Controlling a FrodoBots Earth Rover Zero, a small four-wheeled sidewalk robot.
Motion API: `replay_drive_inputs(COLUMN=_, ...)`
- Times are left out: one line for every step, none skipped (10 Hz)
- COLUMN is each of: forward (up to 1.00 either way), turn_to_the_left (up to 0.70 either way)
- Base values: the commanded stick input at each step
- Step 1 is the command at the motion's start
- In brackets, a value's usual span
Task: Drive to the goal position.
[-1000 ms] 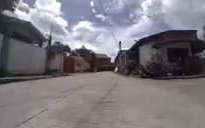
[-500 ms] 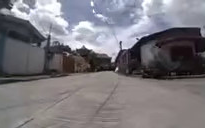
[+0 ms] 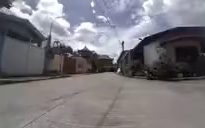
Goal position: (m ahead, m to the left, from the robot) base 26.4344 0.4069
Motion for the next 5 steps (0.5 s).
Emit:
replay_drive_inputs(forward=0.70, turn_to_the_left=0.00)
replay_drive_inputs(forward=0.70, turn_to_the_left=0.00)
replay_drive_inputs(forward=0.70, turn_to_the_left=0.00)
replay_drive_inputs(forward=0.70, turn_to_the_left=0.00)
replay_drive_inputs(forward=0.70, turn_to_the_left=0.00)
